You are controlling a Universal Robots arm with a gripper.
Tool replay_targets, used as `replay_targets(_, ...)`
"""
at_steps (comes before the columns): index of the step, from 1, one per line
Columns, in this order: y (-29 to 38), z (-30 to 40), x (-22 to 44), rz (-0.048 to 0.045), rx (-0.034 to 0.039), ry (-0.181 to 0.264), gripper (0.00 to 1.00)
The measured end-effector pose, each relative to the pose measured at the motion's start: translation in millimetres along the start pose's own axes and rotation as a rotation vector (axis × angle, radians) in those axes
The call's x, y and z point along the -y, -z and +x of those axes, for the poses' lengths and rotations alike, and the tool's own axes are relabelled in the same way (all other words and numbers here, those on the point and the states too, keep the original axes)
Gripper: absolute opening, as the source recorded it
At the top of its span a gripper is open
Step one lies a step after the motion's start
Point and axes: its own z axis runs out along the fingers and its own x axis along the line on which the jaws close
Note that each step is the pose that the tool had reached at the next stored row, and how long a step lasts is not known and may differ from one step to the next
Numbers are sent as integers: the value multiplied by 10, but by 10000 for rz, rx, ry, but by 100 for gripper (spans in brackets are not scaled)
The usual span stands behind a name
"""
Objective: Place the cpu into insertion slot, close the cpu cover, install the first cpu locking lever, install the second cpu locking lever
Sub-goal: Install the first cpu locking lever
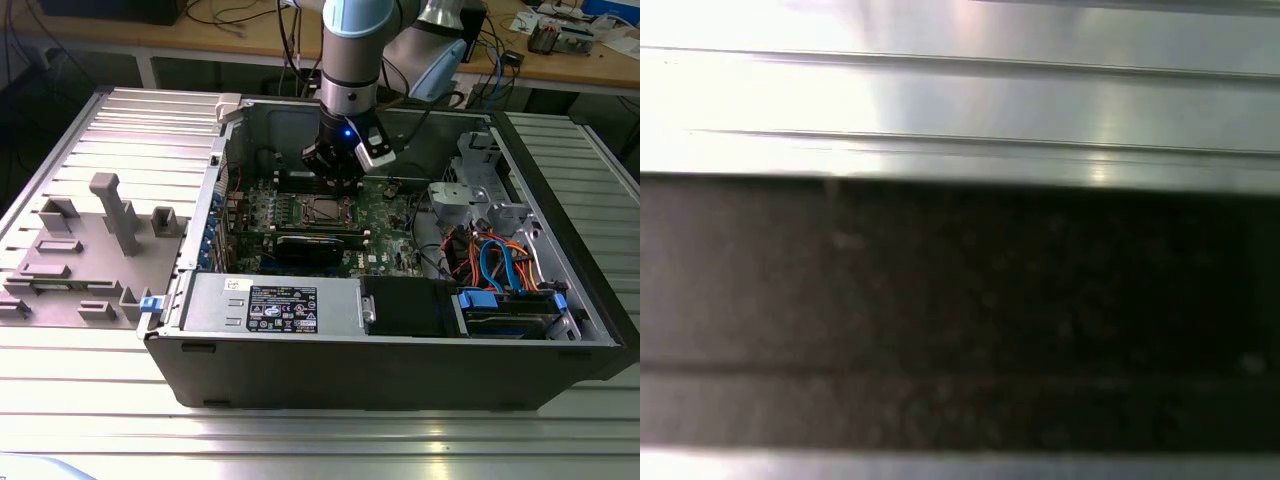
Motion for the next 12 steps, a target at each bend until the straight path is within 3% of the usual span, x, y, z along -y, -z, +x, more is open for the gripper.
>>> replay_targets(12, -12, -1, 6, -17, -3, 0, 11)
